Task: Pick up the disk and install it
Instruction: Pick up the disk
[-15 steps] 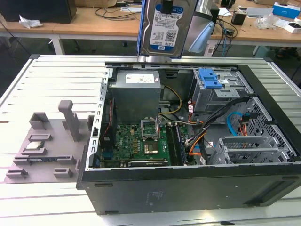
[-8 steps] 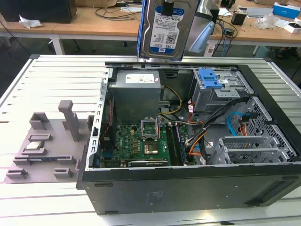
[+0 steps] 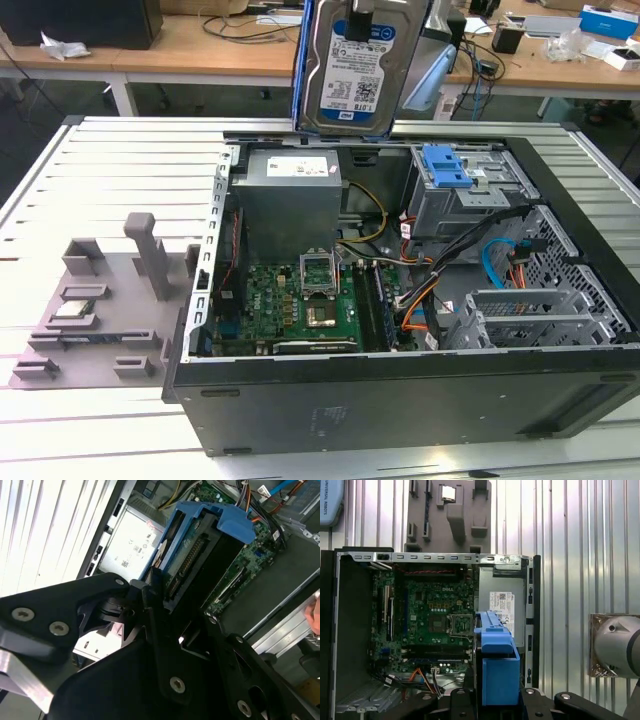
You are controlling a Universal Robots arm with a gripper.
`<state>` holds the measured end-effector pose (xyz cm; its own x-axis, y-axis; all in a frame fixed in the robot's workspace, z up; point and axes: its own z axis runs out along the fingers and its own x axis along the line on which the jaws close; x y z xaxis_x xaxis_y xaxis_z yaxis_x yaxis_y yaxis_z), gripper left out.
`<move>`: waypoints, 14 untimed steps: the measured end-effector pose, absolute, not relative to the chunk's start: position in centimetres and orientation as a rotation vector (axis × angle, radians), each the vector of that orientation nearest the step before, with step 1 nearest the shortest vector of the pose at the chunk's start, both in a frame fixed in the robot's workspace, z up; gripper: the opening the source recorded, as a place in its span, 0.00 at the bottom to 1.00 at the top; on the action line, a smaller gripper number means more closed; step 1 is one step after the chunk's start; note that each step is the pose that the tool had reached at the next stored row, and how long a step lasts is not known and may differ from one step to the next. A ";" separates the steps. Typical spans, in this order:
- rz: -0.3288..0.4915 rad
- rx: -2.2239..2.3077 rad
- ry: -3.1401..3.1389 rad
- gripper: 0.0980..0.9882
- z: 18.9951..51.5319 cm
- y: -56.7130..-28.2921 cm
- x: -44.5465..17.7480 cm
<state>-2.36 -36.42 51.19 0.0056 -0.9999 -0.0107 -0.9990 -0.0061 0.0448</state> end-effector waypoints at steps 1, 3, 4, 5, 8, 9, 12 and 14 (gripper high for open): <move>-0.061 2.210 -2.197 0.30 51.2 -36.5 -2.4; -0.061 2.210 -2.197 0.30 51.2 -37.0 -2.4; -0.061 2.210 -2.197 0.30 51.1 -37.1 -2.4; -0.061 2.210 -2.197 0.30 51.1 -37.4 -2.4; -0.061 2.210 -2.197 0.30 51.1 -37.9 -2.4; -0.061 2.210 -2.197 0.30 51.1 -38.1 -2.4; -0.061 2.210 -2.197 0.30 51.0 -38.8 -2.4; -0.061 2.210 -2.197 0.30 51.0 -39.1 -2.4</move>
<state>-2.36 -39.14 51.00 0.0056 -0.9999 -0.0106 -0.9990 -0.0061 0.0448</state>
